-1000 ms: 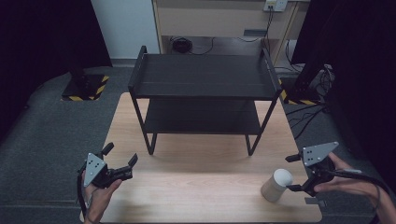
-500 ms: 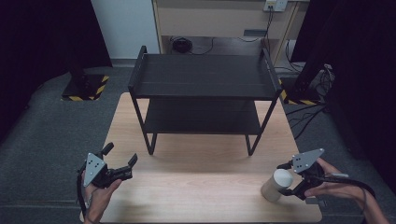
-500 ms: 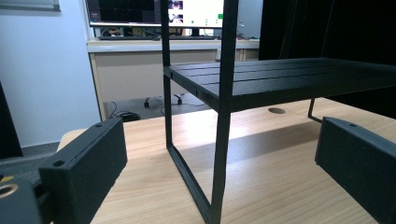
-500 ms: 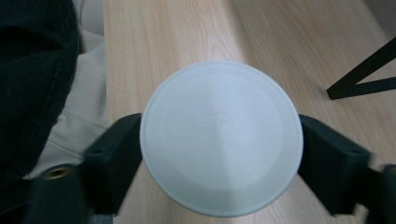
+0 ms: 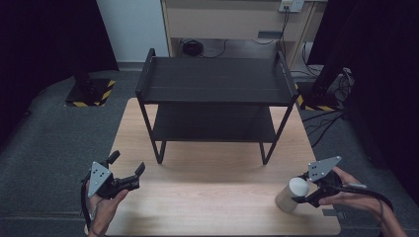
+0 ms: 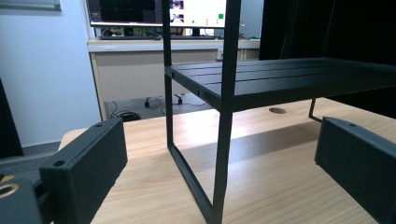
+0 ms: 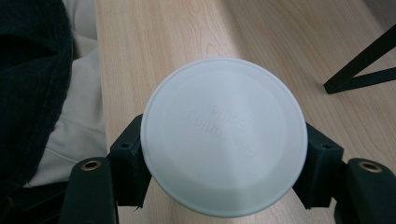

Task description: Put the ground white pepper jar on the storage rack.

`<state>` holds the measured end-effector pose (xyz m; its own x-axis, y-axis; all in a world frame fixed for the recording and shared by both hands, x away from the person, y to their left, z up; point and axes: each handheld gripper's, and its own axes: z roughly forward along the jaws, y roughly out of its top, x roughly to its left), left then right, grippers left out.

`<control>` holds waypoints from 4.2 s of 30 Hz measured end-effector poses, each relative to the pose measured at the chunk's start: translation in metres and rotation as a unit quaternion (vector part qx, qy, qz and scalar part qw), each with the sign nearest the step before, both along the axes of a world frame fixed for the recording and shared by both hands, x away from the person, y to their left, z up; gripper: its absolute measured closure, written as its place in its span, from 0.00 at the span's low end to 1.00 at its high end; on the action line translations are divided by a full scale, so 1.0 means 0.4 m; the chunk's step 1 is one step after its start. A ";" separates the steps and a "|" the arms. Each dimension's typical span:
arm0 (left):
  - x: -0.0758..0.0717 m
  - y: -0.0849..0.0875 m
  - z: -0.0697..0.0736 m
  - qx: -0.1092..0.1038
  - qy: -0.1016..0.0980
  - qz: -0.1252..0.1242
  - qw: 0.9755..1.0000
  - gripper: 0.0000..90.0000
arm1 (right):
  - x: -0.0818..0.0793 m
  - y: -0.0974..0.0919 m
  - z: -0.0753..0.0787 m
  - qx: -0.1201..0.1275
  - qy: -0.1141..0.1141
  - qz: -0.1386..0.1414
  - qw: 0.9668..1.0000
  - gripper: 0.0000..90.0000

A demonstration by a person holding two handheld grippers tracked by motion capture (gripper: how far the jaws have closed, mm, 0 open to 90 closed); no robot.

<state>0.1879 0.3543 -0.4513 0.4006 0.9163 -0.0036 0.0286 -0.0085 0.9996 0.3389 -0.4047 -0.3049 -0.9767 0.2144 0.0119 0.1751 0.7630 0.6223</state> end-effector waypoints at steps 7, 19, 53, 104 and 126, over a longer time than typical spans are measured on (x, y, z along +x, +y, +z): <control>0.001 0.002 0.000 -0.001 -0.001 -0.001 1.000 0.02 | -0.001 0.003 0.048 0.009 -0.001 -0.008 1.000 0.37; 0.002 0.006 0.000 -0.001 -0.003 -0.002 1.000 0.02 | -0.029 0.052 0.322 0.019 -0.041 0.019 0.999 0.37; 0.003 0.015 -0.001 -0.009 -0.008 -0.004 1.000 0.00 | 0.051 0.326 0.856 0.007 -0.075 0.046 0.996 0.37; 0.006 0.022 -0.004 -0.007 -0.004 -0.009 1.000 0.00 | 0.373 0.453 0.801 0.040 -0.069 -0.219 0.972 0.37; 0.006 0.023 -0.004 -0.006 -0.006 -0.011 1.000 0.00 | 0.389 0.431 0.753 0.051 -0.065 -0.226 0.971 0.25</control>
<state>0.1903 0.3636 -0.4529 0.4200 0.9075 -0.0091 0.0172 0.0021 0.9998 0.4943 -0.2323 -0.0039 -0.7777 0.6256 -0.0615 0.3930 0.5602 0.7292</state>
